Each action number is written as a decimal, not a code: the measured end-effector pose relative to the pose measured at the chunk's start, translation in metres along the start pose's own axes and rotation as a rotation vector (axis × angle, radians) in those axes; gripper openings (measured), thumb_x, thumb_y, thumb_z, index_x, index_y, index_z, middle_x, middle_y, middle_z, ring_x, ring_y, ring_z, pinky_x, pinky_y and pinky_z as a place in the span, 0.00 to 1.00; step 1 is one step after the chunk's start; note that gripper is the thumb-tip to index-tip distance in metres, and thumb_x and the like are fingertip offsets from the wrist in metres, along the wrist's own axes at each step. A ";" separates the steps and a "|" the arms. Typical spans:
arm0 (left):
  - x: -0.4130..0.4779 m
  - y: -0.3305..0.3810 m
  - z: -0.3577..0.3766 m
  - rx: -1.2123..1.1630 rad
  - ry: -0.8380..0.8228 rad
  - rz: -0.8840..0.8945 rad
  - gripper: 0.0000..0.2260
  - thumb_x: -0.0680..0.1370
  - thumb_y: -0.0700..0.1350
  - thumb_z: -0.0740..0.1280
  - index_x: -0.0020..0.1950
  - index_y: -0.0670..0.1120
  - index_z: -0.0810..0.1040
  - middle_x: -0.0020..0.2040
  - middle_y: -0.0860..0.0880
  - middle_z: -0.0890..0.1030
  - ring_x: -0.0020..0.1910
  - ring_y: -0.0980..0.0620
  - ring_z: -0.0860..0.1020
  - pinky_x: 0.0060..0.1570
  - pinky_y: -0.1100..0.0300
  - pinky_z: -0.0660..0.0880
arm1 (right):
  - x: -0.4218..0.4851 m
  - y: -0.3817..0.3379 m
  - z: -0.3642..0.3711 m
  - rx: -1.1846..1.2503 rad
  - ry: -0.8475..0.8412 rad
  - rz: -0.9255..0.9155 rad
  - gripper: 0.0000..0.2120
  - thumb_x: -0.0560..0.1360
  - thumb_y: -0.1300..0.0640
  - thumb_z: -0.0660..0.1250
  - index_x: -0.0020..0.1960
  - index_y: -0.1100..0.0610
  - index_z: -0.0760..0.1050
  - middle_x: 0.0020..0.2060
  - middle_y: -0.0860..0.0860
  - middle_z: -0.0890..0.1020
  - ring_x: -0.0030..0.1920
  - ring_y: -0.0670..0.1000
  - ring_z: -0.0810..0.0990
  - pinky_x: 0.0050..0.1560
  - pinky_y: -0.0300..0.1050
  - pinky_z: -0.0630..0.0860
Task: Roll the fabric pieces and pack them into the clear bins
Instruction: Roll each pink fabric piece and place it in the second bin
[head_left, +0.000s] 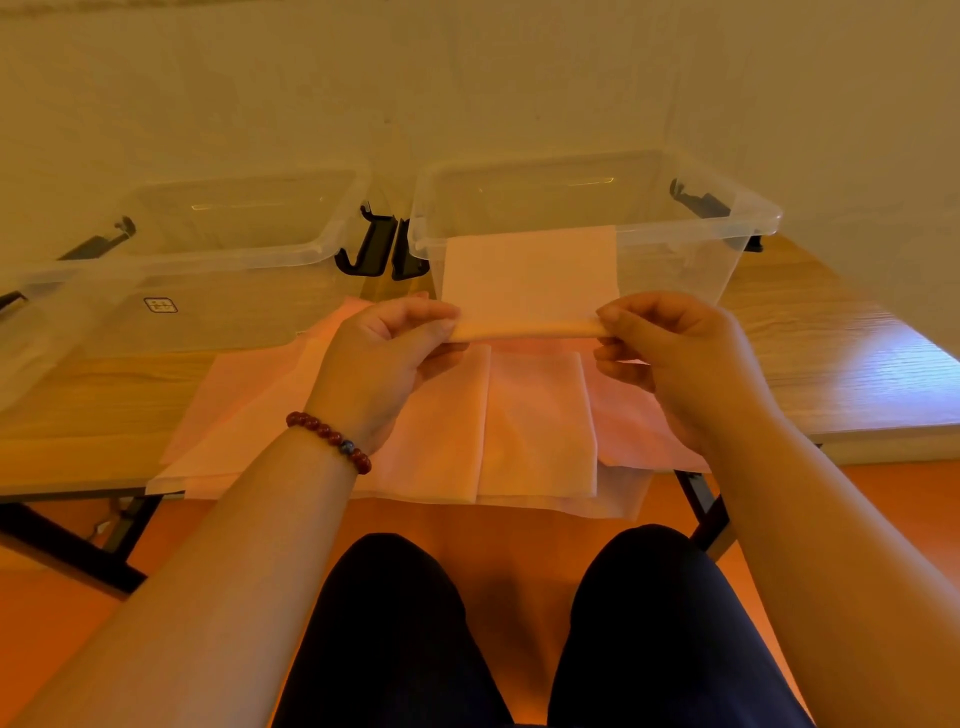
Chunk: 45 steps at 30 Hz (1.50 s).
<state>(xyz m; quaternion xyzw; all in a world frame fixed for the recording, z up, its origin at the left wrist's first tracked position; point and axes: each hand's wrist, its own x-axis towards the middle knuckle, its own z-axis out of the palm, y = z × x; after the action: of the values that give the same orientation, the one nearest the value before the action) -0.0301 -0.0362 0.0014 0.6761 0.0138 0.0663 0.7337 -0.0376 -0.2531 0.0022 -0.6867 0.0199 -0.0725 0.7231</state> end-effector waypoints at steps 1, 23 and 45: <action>0.000 -0.001 -0.001 0.002 -0.009 -0.002 0.07 0.76 0.35 0.67 0.43 0.46 0.82 0.64 0.41 0.75 0.50 0.52 0.82 0.41 0.65 0.78 | -0.001 0.000 -0.001 0.006 -0.016 0.010 0.01 0.75 0.62 0.70 0.46 0.58 0.80 0.35 0.51 0.81 0.35 0.47 0.81 0.40 0.40 0.81; -0.003 -0.002 0.006 0.102 0.014 0.027 0.05 0.78 0.37 0.66 0.47 0.47 0.80 0.57 0.43 0.79 0.36 0.58 0.82 0.36 0.67 0.78 | -0.001 0.002 -0.003 0.051 -0.003 0.012 0.02 0.75 0.62 0.70 0.47 0.57 0.79 0.35 0.50 0.83 0.37 0.48 0.83 0.41 0.41 0.81; 0.002 0.002 0.007 0.100 -0.015 -0.003 0.05 0.77 0.37 0.66 0.48 0.46 0.79 0.41 0.48 0.82 0.36 0.57 0.82 0.35 0.66 0.78 | -0.001 -0.004 -0.006 0.035 0.011 0.039 0.03 0.77 0.63 0.67 0.49 0.59 0.79 0.37 0.52 0.83 0.37 0.48 0.84 0.42 0.41 0.83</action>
<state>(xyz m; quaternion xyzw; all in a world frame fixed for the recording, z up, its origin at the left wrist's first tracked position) -0.0279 -0.0429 0.0041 0.7125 0.0124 0.0593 0.6991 -0.0394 -0.2588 0.0055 -0.6730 0.0359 -0.0628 0.7361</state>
